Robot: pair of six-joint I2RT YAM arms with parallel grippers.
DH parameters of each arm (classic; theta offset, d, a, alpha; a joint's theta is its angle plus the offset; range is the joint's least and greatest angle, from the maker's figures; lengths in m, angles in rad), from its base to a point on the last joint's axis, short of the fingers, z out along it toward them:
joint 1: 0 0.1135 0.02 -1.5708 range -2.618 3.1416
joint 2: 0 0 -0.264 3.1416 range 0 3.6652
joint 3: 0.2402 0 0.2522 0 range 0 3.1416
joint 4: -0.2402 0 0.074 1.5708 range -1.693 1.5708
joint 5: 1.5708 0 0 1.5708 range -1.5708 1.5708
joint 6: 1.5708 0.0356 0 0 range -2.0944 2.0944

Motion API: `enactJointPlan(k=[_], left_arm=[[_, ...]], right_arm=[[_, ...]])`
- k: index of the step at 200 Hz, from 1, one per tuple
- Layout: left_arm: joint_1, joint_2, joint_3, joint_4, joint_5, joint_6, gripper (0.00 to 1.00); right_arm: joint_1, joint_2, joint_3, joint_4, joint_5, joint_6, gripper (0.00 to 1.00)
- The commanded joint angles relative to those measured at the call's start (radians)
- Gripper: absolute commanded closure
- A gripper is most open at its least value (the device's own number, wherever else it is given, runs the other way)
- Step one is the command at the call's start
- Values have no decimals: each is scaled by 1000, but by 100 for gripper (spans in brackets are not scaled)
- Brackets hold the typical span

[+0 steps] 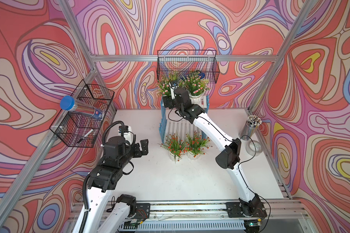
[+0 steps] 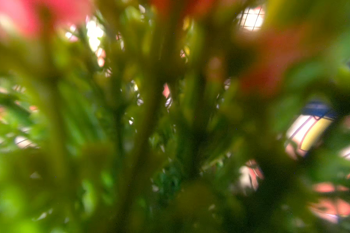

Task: Place the baby's breath potted plants on the rack by color
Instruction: Place the baby's breath potted plant on the rack.

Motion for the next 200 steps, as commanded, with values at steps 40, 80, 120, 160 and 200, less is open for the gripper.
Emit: enactJointPlan(k=[40, 80, 120, 160, 200], left_arm=[[-6, -2, -11, 25, -8, -26, 0], [-6, -6, -11, 18, -13, -28, 0], [-6, 0, -4, 17, -12, -26, 0], [-5, 0, 1, 7, -16, -20, 0], [-5, 1, 2, 0, -18, -18, 0]], right_arm=[[-28, -17, -53, 96, 19, 2, 43], [-29, -55, -70, 128, 36, -5, 42], [-27, -20, -14, 120, 51, -27, 41], [-28, -21, -15, 155, 63, -32, 42], [-27, -19, -10, 173, 75, -55, 43]])
